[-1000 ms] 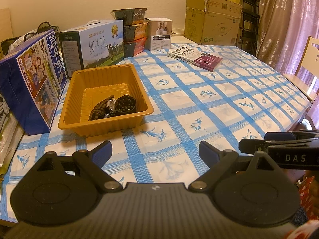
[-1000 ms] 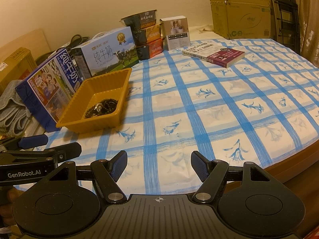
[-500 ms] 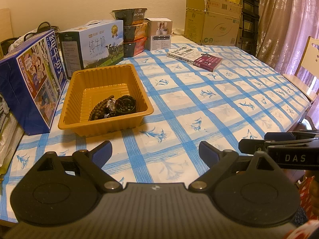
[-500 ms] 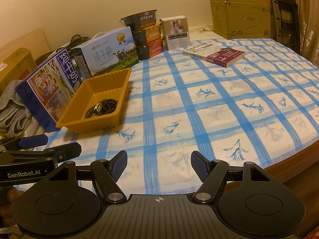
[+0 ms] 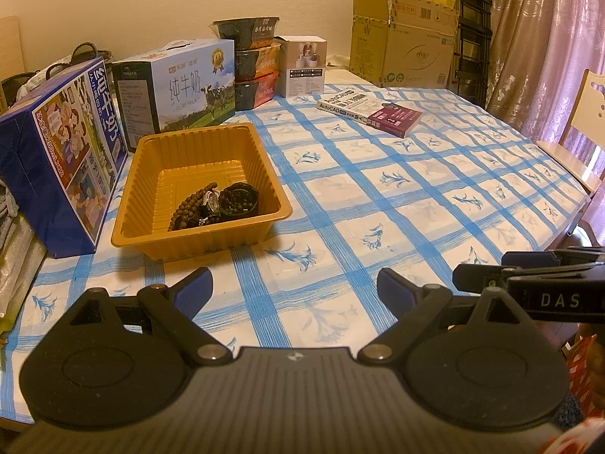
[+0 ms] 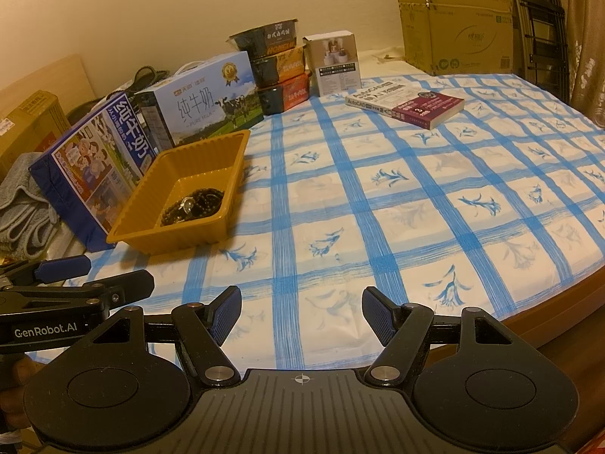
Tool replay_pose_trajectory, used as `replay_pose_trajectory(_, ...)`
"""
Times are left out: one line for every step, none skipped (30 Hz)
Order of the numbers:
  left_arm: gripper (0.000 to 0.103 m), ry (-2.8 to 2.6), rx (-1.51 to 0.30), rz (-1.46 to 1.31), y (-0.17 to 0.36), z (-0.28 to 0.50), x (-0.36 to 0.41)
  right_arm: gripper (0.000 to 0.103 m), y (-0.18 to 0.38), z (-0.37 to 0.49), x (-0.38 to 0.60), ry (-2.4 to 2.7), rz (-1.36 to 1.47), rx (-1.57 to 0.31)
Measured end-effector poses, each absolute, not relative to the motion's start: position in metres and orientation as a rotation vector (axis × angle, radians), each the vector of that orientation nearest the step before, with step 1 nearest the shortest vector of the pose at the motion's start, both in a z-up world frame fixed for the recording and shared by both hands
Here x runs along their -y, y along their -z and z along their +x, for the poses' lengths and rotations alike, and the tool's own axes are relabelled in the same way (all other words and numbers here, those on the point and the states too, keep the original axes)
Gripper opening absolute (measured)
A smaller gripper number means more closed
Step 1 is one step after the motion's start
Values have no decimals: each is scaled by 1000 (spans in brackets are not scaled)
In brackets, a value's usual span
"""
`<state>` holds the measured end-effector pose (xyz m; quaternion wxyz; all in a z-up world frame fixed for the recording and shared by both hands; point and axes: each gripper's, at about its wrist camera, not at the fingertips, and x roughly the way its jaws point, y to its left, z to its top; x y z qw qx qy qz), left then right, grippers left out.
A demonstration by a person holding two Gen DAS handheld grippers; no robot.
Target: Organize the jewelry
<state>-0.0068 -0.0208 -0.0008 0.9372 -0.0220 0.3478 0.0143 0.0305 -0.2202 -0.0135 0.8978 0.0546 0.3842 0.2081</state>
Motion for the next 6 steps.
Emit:
replay_pose_trajectory(93, -29, -709, -44, 0, -6, 21, 71, 14, 30, 220, -430, 113, -796)
replay_pose_trajectory(93, -28, -706, -44, -1, -5, 22, 71, 14, 31, 220, -429, 113, -796)
replay_pose_trajectory(93, -27, -704, -43, -4, -4, 21, 71, 13, 32, 220, -428, 113, -795)
replay_pose_trajectory(93, -27, -702, -40, -5, -3, 22, 71, 13, 32, 220, -428, 114, -795)
replay_pose_trajectory(93, -27, -701, -39, -7, -3, 21, 71, 12, 34, 221, -427, 114, -794)
replay_pose_trajectory(93, -28, -701, -40, -8, -3, 21, 71, 12, 34, 221, -428, 114, -794)
